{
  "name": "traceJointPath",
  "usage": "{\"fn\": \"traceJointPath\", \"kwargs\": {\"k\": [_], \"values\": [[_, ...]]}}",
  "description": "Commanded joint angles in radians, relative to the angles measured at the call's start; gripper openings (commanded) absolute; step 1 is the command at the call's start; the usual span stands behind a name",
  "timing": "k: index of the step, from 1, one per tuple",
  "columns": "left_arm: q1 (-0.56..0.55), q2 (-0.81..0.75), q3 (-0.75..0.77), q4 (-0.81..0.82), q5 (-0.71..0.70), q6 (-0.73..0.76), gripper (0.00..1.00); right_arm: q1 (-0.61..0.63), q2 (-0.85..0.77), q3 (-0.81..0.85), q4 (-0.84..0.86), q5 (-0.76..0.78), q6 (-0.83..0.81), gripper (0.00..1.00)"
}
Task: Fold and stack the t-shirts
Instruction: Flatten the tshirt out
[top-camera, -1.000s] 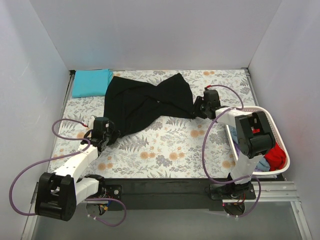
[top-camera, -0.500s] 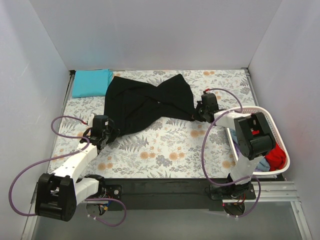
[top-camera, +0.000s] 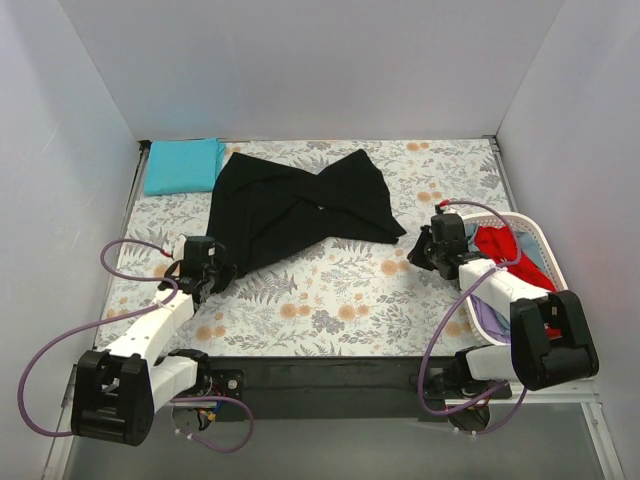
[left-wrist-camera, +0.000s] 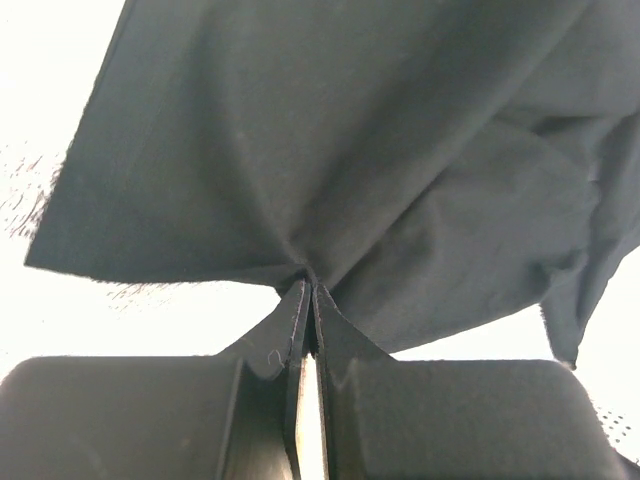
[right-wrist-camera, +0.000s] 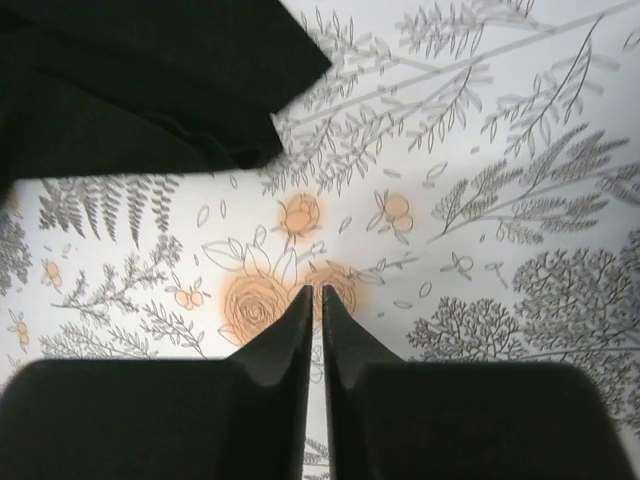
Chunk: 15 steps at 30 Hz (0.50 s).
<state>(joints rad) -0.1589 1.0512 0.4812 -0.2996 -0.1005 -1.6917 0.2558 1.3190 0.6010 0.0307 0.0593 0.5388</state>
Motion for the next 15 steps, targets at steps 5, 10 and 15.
{"fn": "traceJointPath", "kwargs": {"k": [5,10,15], "values": [[0.009,0.006,-0.059,0.008,-0.002,-0.04,0.0,0.155,0.148,0.201,-0.029,0.016,-0.092,0.27],[0.012,0.041,-0.087,-0.004,-0.027,-0.066,0.0,0.233,0.362,0.497,-0.055,0.007,-0.17,0.33],[0.019,0.07,-0.104,-0.003,-0.028,-0.079,0.0,0.253,0.558,0.696,-0.058,-0.035,-0.223,0.37]]}}
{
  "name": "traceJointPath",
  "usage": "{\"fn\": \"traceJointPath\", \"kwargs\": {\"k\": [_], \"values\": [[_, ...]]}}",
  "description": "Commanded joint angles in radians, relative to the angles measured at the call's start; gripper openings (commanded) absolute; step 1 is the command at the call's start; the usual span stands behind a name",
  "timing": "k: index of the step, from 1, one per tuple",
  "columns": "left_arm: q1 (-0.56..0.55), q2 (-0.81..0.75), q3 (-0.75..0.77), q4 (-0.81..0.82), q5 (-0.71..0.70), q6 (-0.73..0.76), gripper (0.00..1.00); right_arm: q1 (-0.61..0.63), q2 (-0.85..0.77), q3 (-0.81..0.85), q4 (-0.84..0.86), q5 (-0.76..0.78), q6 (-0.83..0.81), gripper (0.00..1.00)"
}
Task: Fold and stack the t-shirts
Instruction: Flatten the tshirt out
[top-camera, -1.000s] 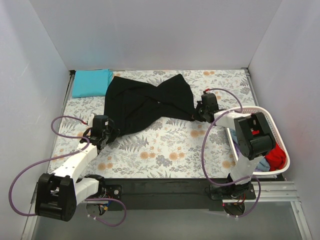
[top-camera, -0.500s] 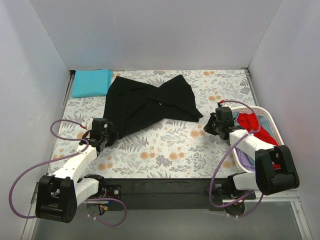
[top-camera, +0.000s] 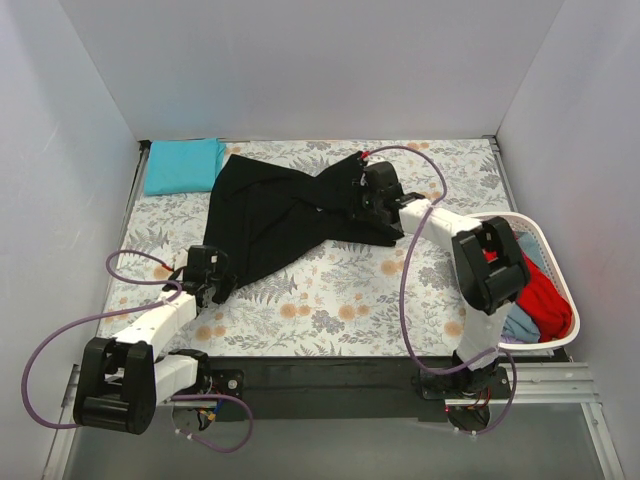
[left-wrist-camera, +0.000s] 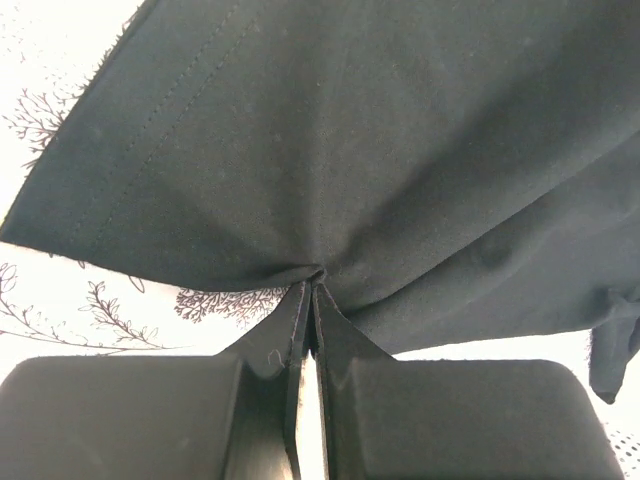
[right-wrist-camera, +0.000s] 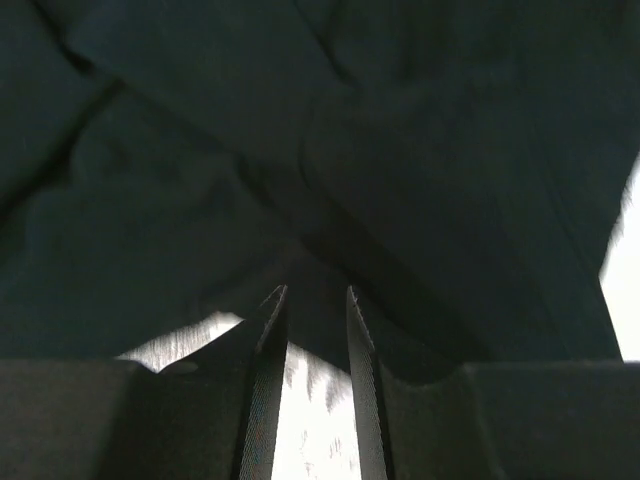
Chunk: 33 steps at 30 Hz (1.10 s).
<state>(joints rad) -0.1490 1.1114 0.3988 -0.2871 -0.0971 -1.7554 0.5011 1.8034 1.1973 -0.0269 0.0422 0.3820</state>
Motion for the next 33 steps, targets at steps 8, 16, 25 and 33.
{"fn": "traceJointPath", "kwargs": {"k": [8,16,25,33], "values": [[0.012,-0.002,-0.023,-0.003,-0.044,0.0,0.0,0.051,0.263,0.332,-0.1,-0.005,-0.135,0.38],[0.014,-0.004,-0.025,0.006,-0.033,0.0,0.0,0.103,0.362,0.41,-0.189,0.06,-0.199,0.41],[0.014,-0.018,-0.026,0.006,-0.023,0.007,0.0,0.111,0.187,0.188,-0.231,0.062,-0.206,0.34],[0.014,-0.013,-0.015,0.012,-0.018,0.014,0.0,0.157,-0.068,-0.114,-0.16,-0.034,-0.092,0.32]]}}
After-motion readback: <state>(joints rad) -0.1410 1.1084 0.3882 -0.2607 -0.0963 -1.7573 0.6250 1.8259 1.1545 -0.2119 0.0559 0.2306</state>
